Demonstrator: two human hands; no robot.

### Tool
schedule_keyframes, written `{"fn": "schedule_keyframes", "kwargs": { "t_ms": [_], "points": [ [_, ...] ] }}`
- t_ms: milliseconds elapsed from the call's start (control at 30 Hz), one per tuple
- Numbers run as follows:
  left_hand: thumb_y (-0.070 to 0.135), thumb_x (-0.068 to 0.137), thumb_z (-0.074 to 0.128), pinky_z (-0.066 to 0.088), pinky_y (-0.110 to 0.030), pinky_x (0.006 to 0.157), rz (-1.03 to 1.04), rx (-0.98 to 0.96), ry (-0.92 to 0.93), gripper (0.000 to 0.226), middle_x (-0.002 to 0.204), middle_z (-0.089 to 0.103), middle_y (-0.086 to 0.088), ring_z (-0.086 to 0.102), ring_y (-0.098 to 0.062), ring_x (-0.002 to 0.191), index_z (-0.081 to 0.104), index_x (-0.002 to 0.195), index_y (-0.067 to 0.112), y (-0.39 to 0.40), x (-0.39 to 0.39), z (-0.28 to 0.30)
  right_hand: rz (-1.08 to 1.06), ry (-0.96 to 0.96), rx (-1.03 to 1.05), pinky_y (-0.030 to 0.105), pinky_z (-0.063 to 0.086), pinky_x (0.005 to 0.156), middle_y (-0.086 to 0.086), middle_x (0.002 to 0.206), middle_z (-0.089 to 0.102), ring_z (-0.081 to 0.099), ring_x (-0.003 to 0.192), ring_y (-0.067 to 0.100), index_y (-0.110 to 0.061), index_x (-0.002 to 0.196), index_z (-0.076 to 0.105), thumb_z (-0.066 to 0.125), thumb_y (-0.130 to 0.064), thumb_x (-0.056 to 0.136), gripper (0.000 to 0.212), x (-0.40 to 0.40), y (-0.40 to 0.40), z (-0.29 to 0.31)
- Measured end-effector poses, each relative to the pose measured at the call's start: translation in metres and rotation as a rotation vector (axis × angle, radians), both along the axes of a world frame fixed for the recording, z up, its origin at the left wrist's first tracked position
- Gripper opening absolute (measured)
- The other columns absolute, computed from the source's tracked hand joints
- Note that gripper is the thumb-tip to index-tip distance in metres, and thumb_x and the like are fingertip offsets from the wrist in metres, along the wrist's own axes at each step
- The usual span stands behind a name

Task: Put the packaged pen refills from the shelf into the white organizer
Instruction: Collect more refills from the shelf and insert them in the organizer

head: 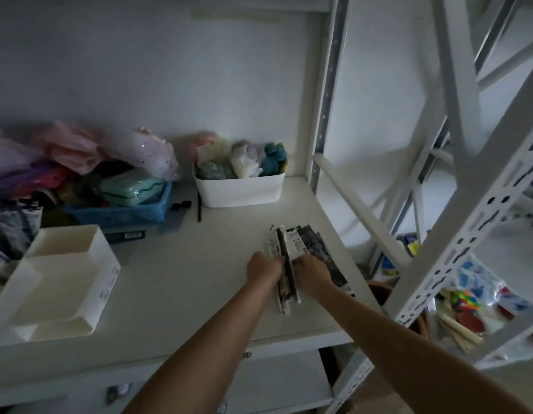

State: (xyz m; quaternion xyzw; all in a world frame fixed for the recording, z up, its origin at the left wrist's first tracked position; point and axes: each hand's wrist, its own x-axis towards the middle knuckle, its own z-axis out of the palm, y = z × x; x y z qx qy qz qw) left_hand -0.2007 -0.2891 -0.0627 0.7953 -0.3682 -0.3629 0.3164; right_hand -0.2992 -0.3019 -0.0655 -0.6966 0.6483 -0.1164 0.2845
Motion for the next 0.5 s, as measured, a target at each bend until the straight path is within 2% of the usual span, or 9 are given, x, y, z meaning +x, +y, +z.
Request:
{"fn": "schedule_keyframes", "kwargs": {
  "t_ms": [100, 233, 300, 333, 367, 400, 433, 500],
  "points": [
    [0.027, 0.082, 0.065, 0.048, -0.036, 0.092, 0.020, 0.009, 0.031, 0.046, 0.124, 0.061, -0.023, 0.059, -0.035, 0.114, 0.057, 0.115, -0.004, -0.016, -0.019, 0.000, 0.011, -0.114, 0.036, 0.033, 0.048, 0.083, 0.017, 0.112, 0.065, 0.060, 0.102, 0.030, -0.007, 0.110, 0.061, 0.035, -0.007, 0.091, 0.032, -0.007, -0.012, -0.004],
    [0.026, 0.082, 0.066, 0.047, -0.037, 0.095, 0.093, 0.025, 0.142, 0.056, 0.129, 0.054, -0.025, 0.054, -0.035, 0.118, 0.047, 0.123, -0.007, -0.017, -0.028, 0.002, 0.017, -0.241, 0.030, 0.031, 0.050, 0.078, 0.015, 0.109, 0.069, 0.063, 0.097, 0.028, -0.009, 0.107, 0.065, 0.036, -0.001, 0.088, 0.036, -0.012, -0.019, -0.004],
    [0.025, 0.086, 0.061, 0.047, -0.040, 0.094, 0.120, -0.006, 0.198, 0.050, 0.126, 0.055, -0.029, 0.055, -0.037, 0.115, 0.049, 0.119, -0.011, -0.013, -0.028, 0.005, 0.050, -0.305, -0.007, 0.022, 0.046, 0.062, 0.012, 0.100, 0.070, 0.063, 0.082, 0.021, -0.011, 0.103, 0.068, 0.037, -0.004, 0.088, 0.035, -0.012, -0.020, -0.002],
    [0.024, 0.089, 0.057, 0.048, -0.041, 0.089, 0.111, -0.032, 0.208, 0.042, 0.116, 0.059, -0.032, 0.057, -0.037, 0.111, 0.054, 0.110, -0.012, -0.010, -0.027, 0.008, 0.050, -0.351, -0.020, 0.020, 0.042, 0.053, 0.010, 0.090, 0.069, 0.060, 0.069, 0.015, -0.012, 0.099, 0.069, 0.036, -0.006, 0.089, 0.035, -0.011, -0.019, 0.000],
    [0.023, 0.091, 0.055, 0.048, -0.040, 0.078, 0.114, -0.065, 0.214, 0.033, 0.098, 0.062, -0.030, 0.059, -0.035, 0.103, 0.059, 0.094, -0.009, -0.005, -0.026, 0.012, 0.054, -0.399, -0.023, 0.019, 0.038, 0.047, 0.007, 0.080, 0.066, 0.054, 0.059, 0.010, -0.012, 0.096, 0.070, 0.035, -0.007, 0.089, 0.036, -0.008, -0.017, 0.004],
    [0.024, 0.092, 0.053, 0.045, -0.036, 0.070, 0.128, -0.098, 0.218, 0.030, 0.082, 0.061, -0.024, 0.058, -0.032, 0.094, 0.058, 0.080, -0.003, 0.001, -0.026, 0.017, 0.065, -0.441, -0.025, 0.020, 0.034, 0.044, 0.004, 0.072, 0.062, 0.049, 0.053, 0.008, -0.011, 0.093, 0.070, 0.035, -0.009, 0.090, 0.035, -0.005, -0.014, 0.008],
    [0.025, 0.093, 0.051, 0.041, -0.033, 0.069, 0.152, -0.128, 0.212, 0.028, 0.080, 0.059, -0.022, 0.057, -0.033, 0.091, 0.057, 0.079, 0.001, 0.009, -0.024, 0.023, 0.090, -0.478, -0.028, 0.021, 0.032, 0.043, 0.001, 0.066, 0.059, 0.045, 0.050, 0.007, -0.010, 0.091, 0.070, 0.036, -0.009, 0.090, 0.035, -0.002, -0.010, 0.012],
    [0.024, 0.092, 0.052, 0.047, -0.037, 0.082, 0.219, -0.201, 0.182, 0.031, 0.105, 0.063, -0.028, 0.060, -0.037, 0.103, 0.057, 0.103, -0.004, 0.022, -0.015, 0.033, 0.170, -0.520, -0.067, 0.020, 0.029, 0.044, -0.001, 0.062, 0.056, 0.045, 0.050, 0.008, -0.009, 0.089, 0.069, 0.038, -0.011, 0.090, 0.032, 0.009, -0.003, 0.024]
  ]
}}
